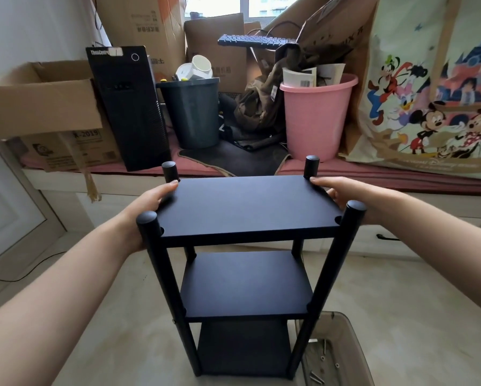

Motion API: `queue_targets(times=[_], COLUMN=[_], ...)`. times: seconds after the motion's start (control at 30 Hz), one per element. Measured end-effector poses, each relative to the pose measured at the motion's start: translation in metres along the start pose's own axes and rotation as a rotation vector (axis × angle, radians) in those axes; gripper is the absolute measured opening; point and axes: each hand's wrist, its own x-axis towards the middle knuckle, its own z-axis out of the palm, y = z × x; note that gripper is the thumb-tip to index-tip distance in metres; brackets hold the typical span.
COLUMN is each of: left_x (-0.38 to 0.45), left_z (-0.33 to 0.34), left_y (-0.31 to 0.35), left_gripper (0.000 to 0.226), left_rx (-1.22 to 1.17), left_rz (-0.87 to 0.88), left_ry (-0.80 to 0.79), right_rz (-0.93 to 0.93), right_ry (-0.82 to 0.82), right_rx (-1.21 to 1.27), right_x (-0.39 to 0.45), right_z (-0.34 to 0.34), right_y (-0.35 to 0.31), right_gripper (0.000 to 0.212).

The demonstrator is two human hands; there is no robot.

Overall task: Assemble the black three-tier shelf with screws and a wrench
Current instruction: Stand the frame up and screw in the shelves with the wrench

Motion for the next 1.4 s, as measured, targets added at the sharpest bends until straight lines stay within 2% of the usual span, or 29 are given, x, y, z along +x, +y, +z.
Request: queue_targets(times=[0.17,0.27,0.37,0.57,0.7,0.8,0.9,1.0,1.1,1.2,1.3,1.4], left_x=[-0.020,-0.028,-0.034,-0.042,-0.044,-0.043,-0.043,-0.050,-0.058,-0.072,-0.085,-0.101], left_z=[-0.007,-0.005,0.000,0.003,0.002,0.006,0.006,0.006,0.011,0.022,0.041,0.067], left_y=[-0.024,-0.033,-0.037,-0.039,-0.042,-0.039,-0.041,-0.055,-0.067,-0.074,-0.088,-0.097], left_gripper=[0.029,0.015,0.012,0.033,0.030,0.017,0.016,0.019,0.017,0.017,0.021,0.033], left_rx=[-0.081,-0.165,-0.221,-0.246,-0.270,-0.302,-0.362,-0.230,-0.213,-0.176,-0.059,0.058], left_rz=[0.016,0.061,0.092,0.057,0.059,0.077,0.123,0.240,0.358,0.453,0.458,0.482], left_ry=[-0.082,-0.054,-0.027,-0.013,-0.030,0.005,0.188,0.452,0.596,0.730,0.681,0.474], right_rz=[-0.085,-0.133,-0.167,-0.176,-0.167,-0.183,-0.194,-0.217,-0.242,-0.276,-0.290,-0.304], right_ry=[-0.110,-0.132,-0.130,-0.089,-0.084,-0.068,-0.027,0.004,0.039,0.068,0.112,0.131], right_rx=[0.252,0.347,0.423,0.456,0.444,0.484,0.545,0.612,0.680,0.693,0.732,0.753], right_x=[-0.013,-0.022,-0.024,-0.031,-0.036,-0.041,-0.044,-0.047,-0.050,-0.058,-0.069,-0.078], right_z=[0.006,0.013,0.020,0.027,0.031,0.036,0.042,0.054,0.070,0.090,0.113,0.138], right_y=[0.034,0.045,0.054,0.053,0.056,0.056,0.054,0.054,0.054,0.055,0.057,0.060], right_gripper=[0.038,0.028,0.025,0.022,0.022,0.020,0.019,0.017,0.012,0.016,0.018,0.019])
